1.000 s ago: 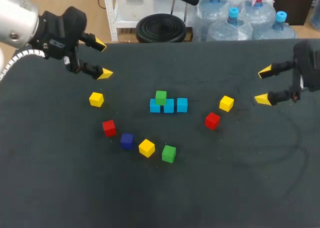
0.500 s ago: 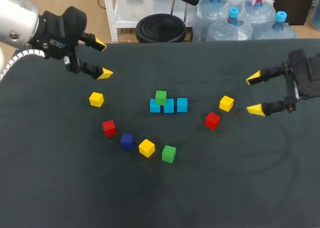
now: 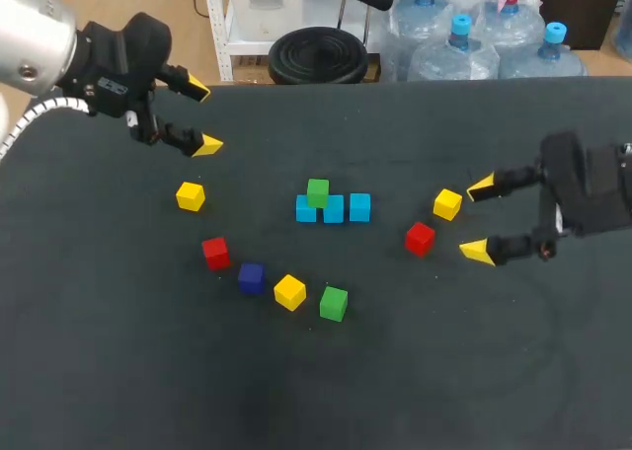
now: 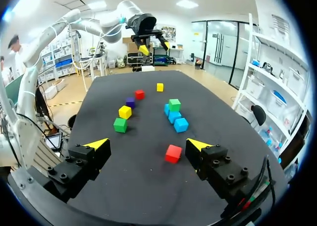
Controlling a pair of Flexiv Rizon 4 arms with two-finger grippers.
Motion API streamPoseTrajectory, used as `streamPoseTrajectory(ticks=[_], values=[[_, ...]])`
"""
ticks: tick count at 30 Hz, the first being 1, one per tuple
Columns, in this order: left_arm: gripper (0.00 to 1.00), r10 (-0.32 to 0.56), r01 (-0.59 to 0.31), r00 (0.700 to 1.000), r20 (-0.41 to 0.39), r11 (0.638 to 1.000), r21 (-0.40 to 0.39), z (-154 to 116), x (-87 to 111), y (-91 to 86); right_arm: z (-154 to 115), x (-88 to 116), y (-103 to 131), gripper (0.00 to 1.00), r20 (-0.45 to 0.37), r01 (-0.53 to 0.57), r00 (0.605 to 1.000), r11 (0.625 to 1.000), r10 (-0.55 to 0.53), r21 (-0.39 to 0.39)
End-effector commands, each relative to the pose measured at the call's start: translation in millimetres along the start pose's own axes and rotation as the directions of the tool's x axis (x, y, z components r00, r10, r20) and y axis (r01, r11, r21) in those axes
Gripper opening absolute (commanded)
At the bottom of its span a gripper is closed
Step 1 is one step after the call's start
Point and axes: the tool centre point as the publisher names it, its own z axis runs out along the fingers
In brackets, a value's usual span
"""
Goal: Place the blue cubes, place green cubes on the blue cubes, place the yellow cubes on the green cubes, then place the red cubes on the yellow cubes, and place purple cube on the red cubes.
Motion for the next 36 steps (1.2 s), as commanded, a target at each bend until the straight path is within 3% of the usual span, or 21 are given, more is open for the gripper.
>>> streamPoseTrajectory(ticks=[1,12,20,36], values=[[1.0,0.003,-0.003,1.0,0.007,1.0,-0.001,0,1.7,-0.4,-3,-2,10,1.0,-0.001,0.015,1.0,1.0,-0.015,0.027],[1.0,0.003,-0.003,1.0,0.007,1.0,-0.001,0,1.7,-0.4,10,13,50,1.0,-0.022,-0.011,1.0,0.994,0.014,0.11],[1.0,0.003,-0.003,1.0,0.007,1.0,-0.001,0,1.7,-0.4,39,22,73,1.0,-0.02,-0.007,1.0,0.997,0.009,0.074],[1.0,0.003,-0.003,1.0,0.007,1.0,-0.001,0,1.7,-0.4,84,20,70,1.0,-0.041,0.002,0.999,0.997,0.001,0.081]])
